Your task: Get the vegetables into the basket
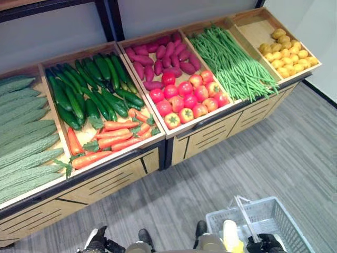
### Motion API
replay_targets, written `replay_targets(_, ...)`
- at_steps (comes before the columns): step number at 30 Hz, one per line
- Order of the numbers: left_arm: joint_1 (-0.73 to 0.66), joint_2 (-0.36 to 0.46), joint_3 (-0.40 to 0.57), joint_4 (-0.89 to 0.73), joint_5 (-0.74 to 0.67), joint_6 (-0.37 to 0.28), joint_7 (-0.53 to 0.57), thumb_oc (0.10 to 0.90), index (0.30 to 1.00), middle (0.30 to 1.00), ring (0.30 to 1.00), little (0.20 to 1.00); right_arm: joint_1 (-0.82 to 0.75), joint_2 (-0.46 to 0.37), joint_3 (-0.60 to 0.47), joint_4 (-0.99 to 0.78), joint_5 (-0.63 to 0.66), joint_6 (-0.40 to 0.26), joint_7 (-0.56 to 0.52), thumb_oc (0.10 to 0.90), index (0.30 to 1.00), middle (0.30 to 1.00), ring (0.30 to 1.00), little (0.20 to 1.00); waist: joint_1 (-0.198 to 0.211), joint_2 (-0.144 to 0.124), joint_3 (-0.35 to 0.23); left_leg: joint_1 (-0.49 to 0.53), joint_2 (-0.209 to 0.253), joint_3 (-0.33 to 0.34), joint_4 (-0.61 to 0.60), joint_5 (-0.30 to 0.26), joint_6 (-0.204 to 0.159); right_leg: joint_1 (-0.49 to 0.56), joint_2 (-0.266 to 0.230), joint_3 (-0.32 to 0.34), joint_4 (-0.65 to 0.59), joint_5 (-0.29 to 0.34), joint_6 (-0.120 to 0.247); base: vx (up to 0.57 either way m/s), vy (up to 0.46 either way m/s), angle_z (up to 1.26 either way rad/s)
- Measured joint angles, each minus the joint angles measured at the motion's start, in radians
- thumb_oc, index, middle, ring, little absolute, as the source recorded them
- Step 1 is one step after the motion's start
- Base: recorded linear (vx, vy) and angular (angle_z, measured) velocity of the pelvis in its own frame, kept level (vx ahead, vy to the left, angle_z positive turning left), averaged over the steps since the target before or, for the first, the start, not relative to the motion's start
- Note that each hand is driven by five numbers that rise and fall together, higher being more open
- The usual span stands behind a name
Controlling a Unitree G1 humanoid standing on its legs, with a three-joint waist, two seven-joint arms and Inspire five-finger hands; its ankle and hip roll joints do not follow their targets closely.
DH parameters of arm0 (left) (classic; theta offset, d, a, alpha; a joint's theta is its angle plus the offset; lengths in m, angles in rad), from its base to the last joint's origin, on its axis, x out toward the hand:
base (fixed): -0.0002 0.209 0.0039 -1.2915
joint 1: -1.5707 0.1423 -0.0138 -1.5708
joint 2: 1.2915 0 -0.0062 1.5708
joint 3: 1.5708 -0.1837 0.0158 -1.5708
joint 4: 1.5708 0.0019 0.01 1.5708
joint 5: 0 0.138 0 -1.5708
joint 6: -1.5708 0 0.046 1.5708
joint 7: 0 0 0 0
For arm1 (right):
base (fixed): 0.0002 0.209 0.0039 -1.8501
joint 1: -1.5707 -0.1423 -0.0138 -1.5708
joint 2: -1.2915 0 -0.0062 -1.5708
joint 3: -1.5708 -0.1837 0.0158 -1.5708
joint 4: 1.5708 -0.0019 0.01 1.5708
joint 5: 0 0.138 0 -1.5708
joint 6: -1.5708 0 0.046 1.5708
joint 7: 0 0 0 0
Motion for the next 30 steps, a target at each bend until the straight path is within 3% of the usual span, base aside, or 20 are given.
replay_targets(4,-0.01,0.005,-0.001,0.001,-0.001,-0.003,0.0,0.9,1.0,1.0,1.0,1.0,-0.011,-0.005,0.008,0.007,-0.02,0.0,-0.001,0.4,0.3,0.3,0.3,0.3,0.001,-0.006,0.002,0.002,-0.003,-0.017,-0.001,-0.008,0.007,-0.068,-0.016,0.054,0.144,0.004,0.009,0.04,0.039,0.1)
replay_targets(5,-0.014,0.007,-0.001,0.001,-0.001,-0.003,0.0,0.9,1.0,1.0,1.0,1.0,-0.013,-0.006,0.008,0.006,-0.02,-0.002,-0.003,0.4,0.3,0.3,0.3,0.3,-0.001,0.005,0.007,0.001,0.0,-0.036,-0.002,0.001,0.028,-0.121,-0.013,0.137,0.22,-0.021,0.032,0.06,-0.037,0.29)
replay_targets(7,-0.02,0.015,-0.002,0.004,-0.002,-0.002,0.0,0.9,1.0,1.0,1.0,1.0,-0.01,-0.004,0.022,0.011,-0.02,-0.003,0.001,0.4,0.3,0.3,0.3,0.3,0.0,-0.002,0.001,-0.013,-0.002,-0.054,-0.001,0.003,0.031,-0.123,-0.009,0.205,0.141,-0.034,0.044,0.06,-0.108,0.39)
replay_targets(10,-0.021,0.029,0.0,0.026,-0.004,-0.002,0.002,0.9,1.0,1.0,1.0,1.0,-0.004,0.002,0.029,0.015,-0.02,-0.003,0.0,0.4,0.3,0.3,0.3,0.3,0.003,-0.013,-0.002,-0.026,-0.005,-0.087,-0.001,0.01,0.032,-0.114,-0.02,0.205,-0.026,-0.016,0.048,0.06,-0.122,0.34)
replay_targets(13,0.016,0.045,0.005,0.033,-0.012,0.001,0.002,0.9,1.0,1.0,1.0,1.0,0.01,0.008,0.029,0.02,-0.02,-0.006,0.001,0.4,0.3,0.3,0.3,0.3,-0.002,-0.034,-0.007,-0.007,-0.013,-0.128,-0.001,0.016,-0.015,-0.062,-0.015,0.219,-0.095,0.057,0.036,0.04,-0.212,0.44)
replay_targets(14,0.026,0.029,0.007,0.034,-0.013,0.001,0.004,0.9,1.0,1.0,1.0,1.0,0.007,0.001,0.024,0.033,-0.02,-0.004,-0.005,0.4,0.3,0.3,0.3,0.3,0.002,-0.011,-0.002,-0.001,0.017,-0.133,-0.001,0.02,-0.034,-0.041,0.016,0.203,-0.115,0.068,0.041,0.01,-0.258,0.2)
replay_targets(15,0.045,0.026,0.007,0.029,-0.013,0.0,0.001,0.9,1.0,1.0,1.0,1.0,0.006,-0.006,0.024,0.035,-0.02,-0.004,-0.004,0.4,0.3,0.3,0.3,0.3,0.013,0.014,-0.011,-0.001,0.045,-0.132,0.004,0.032,-0.062,-0.026,0.045,0.193,-0.146,0.075,0.025,0.02,-0.216,0.02)
replay_targets(17,0.055,0.016,0.008,0.037,-0.013,0.005,0.001,0.9,1.0,1.0,1.0,1.0,0.004,-0.013,0.024,0.033,-0.02,-0.009,-0.002,0.4,0.3,0.3,0.3,0.3,0.021,0.05,-0.02,-0.011,0.1,-0.137,0.005,0.046,-0.082,-0.02,0.1,0.176,-0.166,0.081,-0.014,0.04,-0.198,0.03)
replay_targets(19,0.053,0.008,0.008,0.046,-0.01,0.008,0.001,0.9,1.0,1.0,1.0,1.0,-0.002,-0.018,0.024,0.036,-0.02,-0.007,0.001,0.4,0.3,0.3,0.3,0.3,0.023,0.07,-0.024,-0.02,0.134,-0.146,0.012,0.059,-0.102,-0.016,0.134,0.155,-0.166,0.071,-0.034,0.03,-0.145,0.18)
replay_targets(22,0.028,0.0,0.024,0.051,0.009,0.018,0.016,0.9,1.0,1.0,1.0,1.0,-0.003,-0.038,0.023,0.036,-0.021,-0.009,0.001,0.4,0.3,0.3,0.3,0.3,0.026,0.08,-0.026,-0.04,0.169,-0.151,0.03,0.072,-0.12,-0.012,0.164,0.13,-0.17,0.052,-0.052,0.04,-0.095,0.19)
replay_targets(25,0.001,0.001,0.186,0.063,-0.013,0.024,0.094,0.9,1.0,1.0,1.0,1.0,-0.002,-0.058,0.014,0.055,-0.029,-0.011,-0.009,0.4,0.3,0.3,0.3,0.3,0.023,0.084,-0.024,-0.041,0.176,-0.153,0.029,0.074,-0.129,-0.006,0.17,0.119,-0.172,0.042,-0.066,0.07,-0.042,0.11)
replay_targets(26,-0.012,0.005,0.291,0.072,-0.044,0.02,0.126,0.9,1.0,1.0,1.0,1.0,0.0,-0.062,0.013,0.058,-0.029,-0.011,-0.011,0.4,0.3,0.3,0.3,0.3,0.022,0.086,-0.025,-0.038,0.178,-0.152,0.029,0.067,-0.138,-0.005,0.171,0.118,-0.172,0.043,-0.066,0.1,-0.021,0.02)
replay_targets(27,-0.04,0.036,0.412,0.073,-0.143,0.028,0.226,0.9,1.0,1.0,1.0,1.0,0.007,-0.062,0.012,0.062,-0.033,-0.012,-0.015,0.4,0.3,0.3,0.3,0.3,0.019,0.089,-0.026,-0.03,0.174,-0.15,0.026,0.059,-0.145,0.0,0.164,0.12,-0.172,0.044,-0.064,0.07,-0.008,0.0)
replay_targets(29,-0.067,0.091,0.566,0.078,-0.249,0.036,0.271,0.9,1.0,1.0,1.0,1.0,0.02,-0.061,0.019,0.069,-0.039,-0.013,-0.015,0.4,0.3,0.3,0.3,0.3,0.02,0.089,-0.028,-0.019,0.169,-0.145,0.015,0.05,-0.142,0.007,0.159,0.12,-0.171,0.045,-0.063,0.07,0.006,-0.01)
replay_targets(30,-0.071,0.119,0.571,0.071,-0.295,0.026,0.313,0.9,1.0,1.0,1.0,1.0,0.027,-0.061,0.024,0.069,-0.039,-0.014,-0.015,0.4,0.3,0.3,0.3,0.3,0.021,0.09,-0.031,-0.014,0.167,-0.144,0.009,0.051,-0.139,0.008,0.157,0.119,-0.171,0.046,-0.061,0.04,0.023,-0.04)
